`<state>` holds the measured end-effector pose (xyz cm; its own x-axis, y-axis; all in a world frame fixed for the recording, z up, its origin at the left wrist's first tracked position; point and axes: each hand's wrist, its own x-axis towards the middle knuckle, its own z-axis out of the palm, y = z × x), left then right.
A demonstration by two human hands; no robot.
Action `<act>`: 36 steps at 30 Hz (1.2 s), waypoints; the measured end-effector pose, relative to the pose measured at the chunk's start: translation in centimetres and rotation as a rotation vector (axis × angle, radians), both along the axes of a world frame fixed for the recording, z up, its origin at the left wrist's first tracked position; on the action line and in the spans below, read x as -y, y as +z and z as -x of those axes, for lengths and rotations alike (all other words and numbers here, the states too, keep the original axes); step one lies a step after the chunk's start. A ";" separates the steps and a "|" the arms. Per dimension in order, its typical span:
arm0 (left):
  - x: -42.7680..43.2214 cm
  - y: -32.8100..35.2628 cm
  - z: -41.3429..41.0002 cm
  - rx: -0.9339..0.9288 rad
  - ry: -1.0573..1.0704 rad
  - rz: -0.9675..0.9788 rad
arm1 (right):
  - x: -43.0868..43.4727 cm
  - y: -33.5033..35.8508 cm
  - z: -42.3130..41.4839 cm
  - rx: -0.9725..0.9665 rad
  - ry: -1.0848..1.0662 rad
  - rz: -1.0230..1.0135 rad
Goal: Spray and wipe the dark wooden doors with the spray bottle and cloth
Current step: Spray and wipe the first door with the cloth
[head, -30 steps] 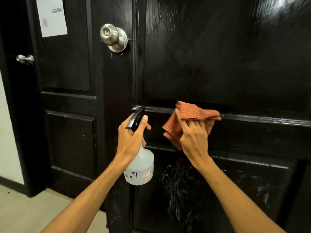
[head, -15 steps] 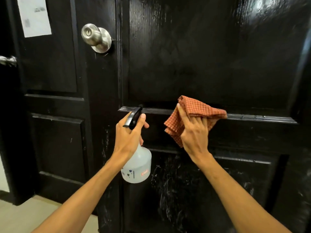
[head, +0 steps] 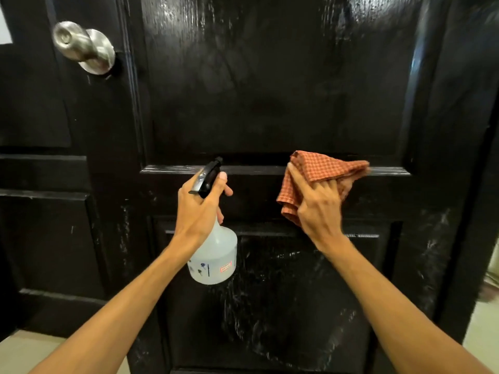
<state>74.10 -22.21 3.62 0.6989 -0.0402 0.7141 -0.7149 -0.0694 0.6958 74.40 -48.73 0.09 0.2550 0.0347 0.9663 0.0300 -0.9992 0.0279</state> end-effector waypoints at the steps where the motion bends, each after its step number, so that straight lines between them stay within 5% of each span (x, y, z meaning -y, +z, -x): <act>1: 0.6 -0.1 0.1 -0.005 -0.016 -0.007 | -0.8 0.0 -0.4 -0.009 0.037 0.005; 7: 3.7 0.0 0.7 -0.032 -0.040 -0.026 | -0.6 0.8 -0.2 -0.046 0.075 0.116; 12: 6.0 0.3 1.1 -0.029 -0.095 -0.022 | 8.9 -0.7 3.7 0.098 -0.043 -0.168; 20: 8.2 -0.8 1.1 -0.031 -0.139 -0.051 | 8.1 -0.8 2.6 0.095 0.060 -0.082; 26: 10.1 -0.6 1.5 -0.026 -0.176 -0.069 | 11.5 -1.1 4.0 0.219 0.080 -0.339; 32: 12.3 -0.5 2.1 -0.036 -0.241 -0.095 | 7.1 -1.0 2.6 0.106 0.098 -0.102; 36: 14.0 -0.6 2.6 -0.053 -0.313 -0.133 | 11.1 -1.5 3.9 0.228 0.013 -0.341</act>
<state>71.51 -36.19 3.00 0.6741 -0.3489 0.6510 -0.6788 0.0548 0.7322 70.51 -59.86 -1.38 0.0345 -0.2960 0.9546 0.0742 -0.9517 -0.2978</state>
